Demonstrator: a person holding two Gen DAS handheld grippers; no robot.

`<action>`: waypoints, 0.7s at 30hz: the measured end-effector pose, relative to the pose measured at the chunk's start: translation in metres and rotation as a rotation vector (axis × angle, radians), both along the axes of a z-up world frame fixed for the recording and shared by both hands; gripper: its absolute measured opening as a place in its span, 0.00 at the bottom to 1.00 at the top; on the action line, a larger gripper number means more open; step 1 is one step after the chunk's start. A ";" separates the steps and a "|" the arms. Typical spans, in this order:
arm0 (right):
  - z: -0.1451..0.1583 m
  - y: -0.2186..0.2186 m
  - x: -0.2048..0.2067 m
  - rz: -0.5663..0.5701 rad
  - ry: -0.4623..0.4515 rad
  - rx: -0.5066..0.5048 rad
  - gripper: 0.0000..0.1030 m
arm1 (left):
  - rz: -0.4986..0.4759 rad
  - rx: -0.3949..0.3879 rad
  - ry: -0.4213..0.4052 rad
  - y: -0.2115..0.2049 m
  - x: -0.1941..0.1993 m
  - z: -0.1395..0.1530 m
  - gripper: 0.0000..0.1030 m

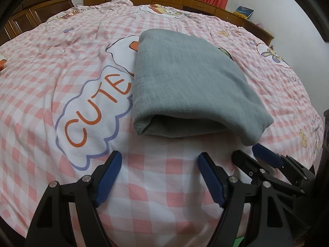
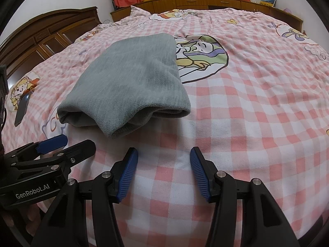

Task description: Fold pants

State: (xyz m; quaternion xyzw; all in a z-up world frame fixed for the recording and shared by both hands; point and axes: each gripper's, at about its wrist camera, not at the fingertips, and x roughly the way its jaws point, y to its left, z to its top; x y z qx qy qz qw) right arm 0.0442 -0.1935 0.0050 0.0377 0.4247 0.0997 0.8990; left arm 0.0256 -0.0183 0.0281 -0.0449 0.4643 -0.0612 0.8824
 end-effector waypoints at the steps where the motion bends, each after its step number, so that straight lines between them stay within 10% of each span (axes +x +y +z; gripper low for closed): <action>1: 0.000 -0.001 0.001 0.000 0.000 -0.001 0.53 | 0.000 0.000 0.001 0.000 0.000 0.000 0.78; 21: -0.001 0.000 0.002 0.000 0.000 -0.003 0.53 | 0.001 -0.001 0.002 0.000 -0.001 0.000 0.78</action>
